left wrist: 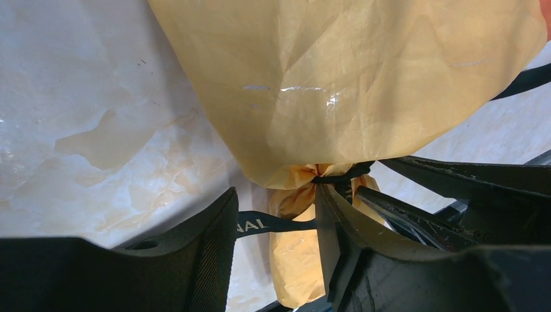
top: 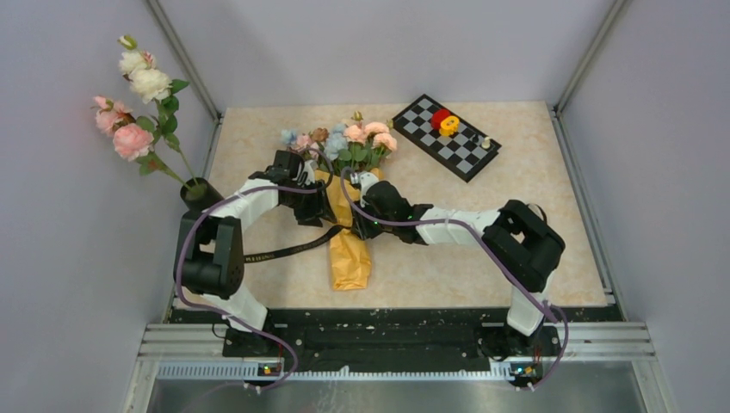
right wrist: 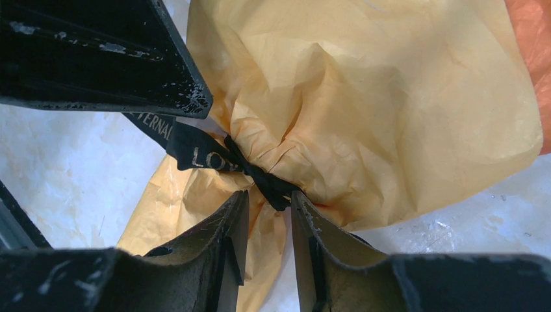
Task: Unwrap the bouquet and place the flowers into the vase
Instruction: Untie the ribbon from the wrapping paper.
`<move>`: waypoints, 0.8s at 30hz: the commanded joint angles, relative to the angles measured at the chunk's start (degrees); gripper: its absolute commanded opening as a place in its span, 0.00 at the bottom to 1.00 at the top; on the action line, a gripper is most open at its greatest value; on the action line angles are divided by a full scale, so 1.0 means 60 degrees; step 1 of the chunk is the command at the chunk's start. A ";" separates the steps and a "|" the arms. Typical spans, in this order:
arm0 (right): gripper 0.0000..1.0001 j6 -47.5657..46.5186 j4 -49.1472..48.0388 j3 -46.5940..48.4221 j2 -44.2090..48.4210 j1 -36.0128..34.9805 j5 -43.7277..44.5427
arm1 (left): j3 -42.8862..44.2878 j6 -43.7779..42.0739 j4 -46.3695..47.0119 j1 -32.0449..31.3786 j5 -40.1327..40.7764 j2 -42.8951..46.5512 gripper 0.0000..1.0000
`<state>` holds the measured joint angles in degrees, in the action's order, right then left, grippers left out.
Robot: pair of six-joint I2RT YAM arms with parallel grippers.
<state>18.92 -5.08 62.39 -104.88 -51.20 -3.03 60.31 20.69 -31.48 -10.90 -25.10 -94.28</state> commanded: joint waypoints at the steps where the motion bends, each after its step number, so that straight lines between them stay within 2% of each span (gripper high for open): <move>1: 0.32 0.0154 -0.0335 0.0484 -0.0274 0.0033 0.0345 | 0.0296 0.0118 0.0218 0.0014 -0.0318 -0.0146 0.50; 14: 0.32 0.0190 -0.0505 0.0363 -0.0646 -0.0066 0.0734 | 0.0300 0.0229 0.0354 0.0000 -0.0580 -0.0505 0.32; 16: 0.26 0.0212 -0.0550 0.0333 -0.0647 -0.0068 0.0764 | 0.0282 0.0229 0.0355 0.0000 -0.0549 -0.0508 0.29; 20: 0.01 0.0275 -0.0713 0.0171 -0.0487 -0.0074 0.0891 | 0.0302 0.0214 0.0341 0.0007 -0.0510 -0.0537 0.18; 24: 0.00 0.0298 -0.1026 -0.0180 -0.0109 -0.0076 0.1063 | 0.0317 0.0203 0.0312 0.0010 -0.0442 -0.0549 0.09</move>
<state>20.71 -8.03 62.63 -107.55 -51.37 0.51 60.34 22.37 -30.37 -10.90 -27.62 -97.32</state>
